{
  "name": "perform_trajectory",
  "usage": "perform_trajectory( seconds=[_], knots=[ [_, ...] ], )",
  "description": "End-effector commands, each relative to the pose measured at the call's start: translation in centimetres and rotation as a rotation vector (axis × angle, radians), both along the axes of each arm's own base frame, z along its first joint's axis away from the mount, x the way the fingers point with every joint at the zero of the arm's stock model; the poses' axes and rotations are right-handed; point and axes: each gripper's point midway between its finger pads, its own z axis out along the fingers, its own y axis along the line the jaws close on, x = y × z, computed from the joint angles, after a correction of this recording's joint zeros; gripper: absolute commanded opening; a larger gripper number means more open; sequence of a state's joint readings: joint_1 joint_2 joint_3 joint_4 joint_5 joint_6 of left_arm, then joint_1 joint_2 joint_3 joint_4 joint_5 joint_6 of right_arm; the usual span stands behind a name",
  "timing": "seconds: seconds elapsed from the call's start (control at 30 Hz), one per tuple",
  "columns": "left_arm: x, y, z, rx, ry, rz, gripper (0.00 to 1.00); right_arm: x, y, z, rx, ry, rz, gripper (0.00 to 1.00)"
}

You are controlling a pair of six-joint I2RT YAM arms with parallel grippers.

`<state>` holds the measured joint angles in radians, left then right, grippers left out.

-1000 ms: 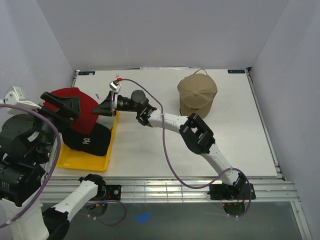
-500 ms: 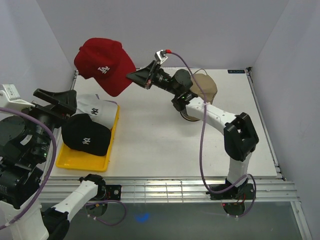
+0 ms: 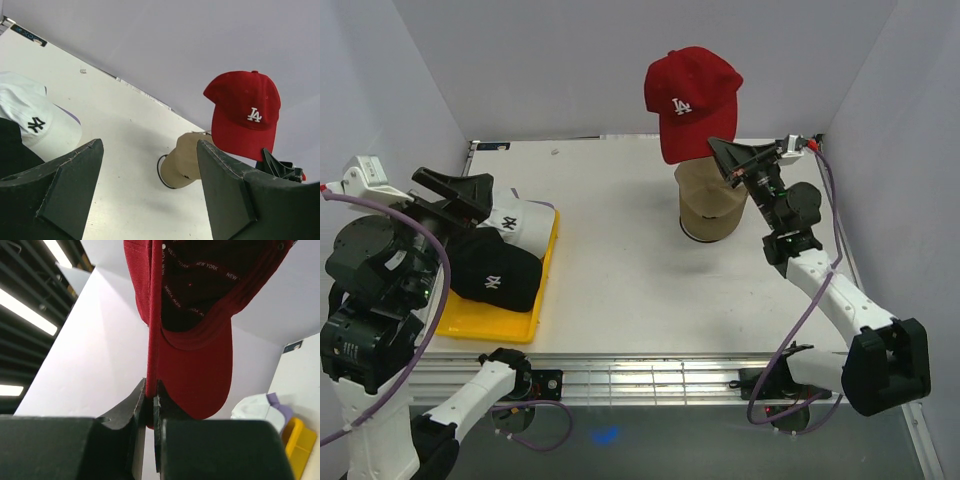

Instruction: Stack the hats

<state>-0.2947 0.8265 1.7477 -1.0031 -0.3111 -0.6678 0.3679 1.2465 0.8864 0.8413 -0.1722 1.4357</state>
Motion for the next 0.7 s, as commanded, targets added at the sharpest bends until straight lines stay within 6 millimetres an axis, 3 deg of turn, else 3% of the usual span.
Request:
perform_trajectory(
  seconds=[0.0,0.17,0.37,0.67],
  knots=[
    [0.8,-1.2,0.1,-0.014,-0.006,-0.051,0.86,-1.2,-3.7,1.5,0.089,-0.053,-0.096,0.08],
    [1.3,-2.1,-0.1,-0.021,0.002,-0.086,0.85,-2.6,-6.0,-1.4,0.139,-0.008,-0.167,0.08],
    [1.4,-2.7,-0.5,-0.022,0.017,-0.120,0.85,-3.9,-8.7,-3.3,0.198,0.003,-0.265,0.08],
    [1.8,-3.5,-1.0,-0.031,0.036,-0.154,0.84,-4.6,-9.0,-6.8,0.241,0.032,-0.249,0.08]
  ],
)
